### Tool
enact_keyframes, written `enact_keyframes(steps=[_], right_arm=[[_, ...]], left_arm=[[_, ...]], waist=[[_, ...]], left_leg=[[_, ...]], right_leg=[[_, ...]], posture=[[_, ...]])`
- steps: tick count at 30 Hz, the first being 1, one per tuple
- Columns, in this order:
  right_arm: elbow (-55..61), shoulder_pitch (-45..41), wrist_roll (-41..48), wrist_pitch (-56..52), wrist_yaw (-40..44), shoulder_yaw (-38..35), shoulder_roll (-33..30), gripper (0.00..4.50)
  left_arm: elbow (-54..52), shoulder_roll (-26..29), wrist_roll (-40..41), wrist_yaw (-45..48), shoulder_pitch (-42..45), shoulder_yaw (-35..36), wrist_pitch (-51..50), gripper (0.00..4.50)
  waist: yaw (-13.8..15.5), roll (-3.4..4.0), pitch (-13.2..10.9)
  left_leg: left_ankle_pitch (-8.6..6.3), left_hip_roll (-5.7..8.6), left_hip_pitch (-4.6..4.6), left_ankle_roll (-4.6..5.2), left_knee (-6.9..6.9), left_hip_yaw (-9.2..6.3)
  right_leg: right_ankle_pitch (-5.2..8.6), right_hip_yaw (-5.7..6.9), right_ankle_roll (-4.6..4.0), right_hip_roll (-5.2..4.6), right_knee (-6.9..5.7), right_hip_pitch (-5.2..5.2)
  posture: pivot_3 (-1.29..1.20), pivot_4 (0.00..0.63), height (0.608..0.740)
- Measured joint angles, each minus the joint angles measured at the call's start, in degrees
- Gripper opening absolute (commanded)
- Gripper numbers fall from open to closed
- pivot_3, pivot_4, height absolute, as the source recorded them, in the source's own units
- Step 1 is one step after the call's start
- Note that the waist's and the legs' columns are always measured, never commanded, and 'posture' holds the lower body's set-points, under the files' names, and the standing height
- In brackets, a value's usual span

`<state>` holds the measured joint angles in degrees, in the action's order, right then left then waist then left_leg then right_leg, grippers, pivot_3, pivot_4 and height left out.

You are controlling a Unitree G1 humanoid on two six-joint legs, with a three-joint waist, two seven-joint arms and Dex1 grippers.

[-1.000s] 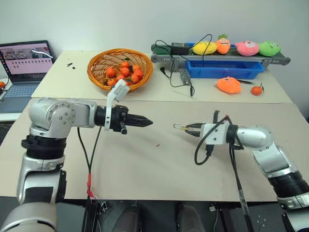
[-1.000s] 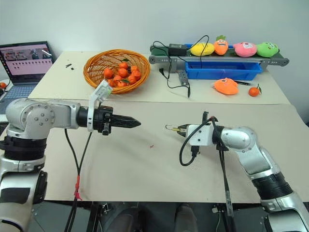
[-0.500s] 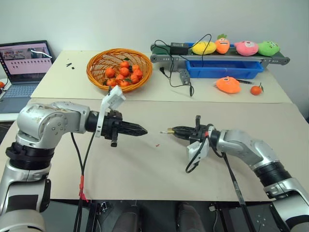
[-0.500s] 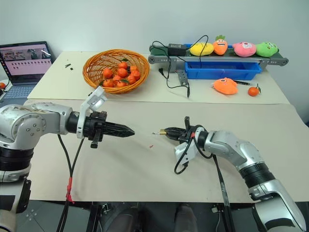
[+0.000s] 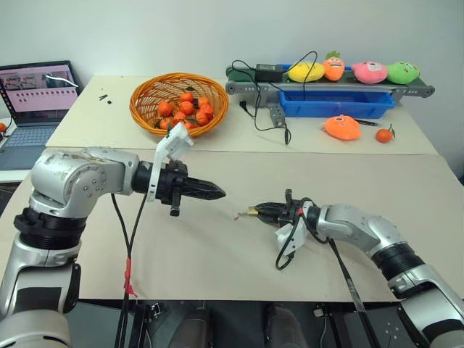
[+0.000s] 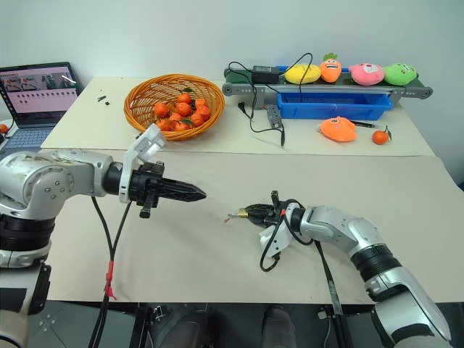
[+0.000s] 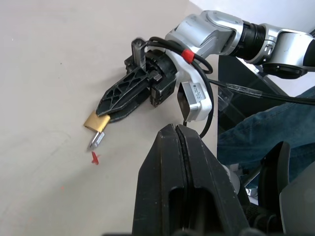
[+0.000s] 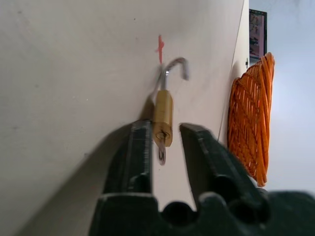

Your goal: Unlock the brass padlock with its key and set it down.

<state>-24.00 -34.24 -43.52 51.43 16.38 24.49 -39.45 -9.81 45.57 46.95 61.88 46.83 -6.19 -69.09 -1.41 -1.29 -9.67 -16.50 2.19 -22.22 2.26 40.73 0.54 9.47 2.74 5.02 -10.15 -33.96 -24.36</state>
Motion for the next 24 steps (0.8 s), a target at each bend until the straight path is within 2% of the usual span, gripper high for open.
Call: enact_keyframes(steps=[6, 12, 14, 16, 18, 22, 24], right_arm=[[-0.9, -0.5, 1.2, 3.3, -1.3, -0.7, -5.5, 4.47], [-6.0, -0.5, 1.6, 6.8, -3.2, -1.7, -14.4, 4.49], [-8.2, -0.5, 3.7, 7.3, -1.5, -2.0, -16.1, 4.49], [-10.6, 0.1, 12.5, 5.9, 6.7, -2.4, -17.1, 4.49], [-9.9, 2.8, 28.3, -2.6, 21.7, -4.1, -17.2, 4.49], [1.9, 9.6, 55.8, -34.5, 46.8, -8.1, -20.1, 4.49], [10.6, 11.1, 68.7, -52.6, 53.4, -10.8, -22.1, 4.49]], left_arm=[[0.6, -0.2, -0.8, 0.7, 0.1, -0.9, 0.3, 0.00], [0.6, -0.2, -2.5, 2.4, 0.0, -1.8, 3.4, 0.00], [0.2, -0.2, -3.3, 3.2, -0.7, -1.8, 5.7, 0.00], [-0.7, -0.2, -4.7, 3.9, -2.2, -1.9, 9.2, 0.00], [-0.5, -0.6, -6.8, 3.9, -3.6, -2.0, 13.3, 0.00], [-0.6, -0.3, -12.7, 4.2, -6.2, -2.3, 22.9, 0.00], [-0.7, 0.0, -15.6, 4.8, -8.8, -2.6, 28.0, 0.00]], waist=[[0.4, 0.00, 0.0], [0.6, 0.00, 0.0], [0.5, -0.01, 0.0], [0.4, -0.03, 0.0], [0.5, -0.03, 0.0], [0.8, 0.00, 0.0], [0.6, 0.04, 0.0]], left_leg=[[-0.01, 0.05, 0.03, 0.01, 0.00, -0.02], [-0.02, 0.10, 0.10, 0.05, 0.02, 0.00], [-0.03, 0.08, 0.14, 0.06, 0.01, 0.03], [-0.05, 0.05, 0.19, 0.09, -0.01, 0.04], [-0.10, 0.01, 0.24, 0.18, 0.02, 0.01], [-0.22, -0.03, 0.18, 0.39, 0.08, -0.13], [-0.23, -0.03, -0.05, 0.41, 0.10, -0.04]], right_leg=[[0.02, -0.05, 0.01, 0.00, 0.01, 0.06], [0.03, -0.17, 0.00, 0.00, 0.03, 0.16], [0.04, -0.20, -0.01, 0.00, 0.05, 0.19], [0.03, -0.19, -0.01, 0.01, 0.29, 0.31], [0.02, -0.13, -0.03, 0.02, 0.42, 0.48], [0.01, -0.13, -0.04, 0.01, 0.41, 0.62], [0.01, -0.31, -0.03, 0.01, 0.30, 0.20]], posture=[[0.00, 0.150, 0.740], [0.00, 0.150, 0.740], [0.00, 0.150, 0.740], [0.00, 0.150, 0.740], [0.00, 0.150, 0.740], [0.00, 0.150, 0.740], [0.00, 0.150, 0.740]])
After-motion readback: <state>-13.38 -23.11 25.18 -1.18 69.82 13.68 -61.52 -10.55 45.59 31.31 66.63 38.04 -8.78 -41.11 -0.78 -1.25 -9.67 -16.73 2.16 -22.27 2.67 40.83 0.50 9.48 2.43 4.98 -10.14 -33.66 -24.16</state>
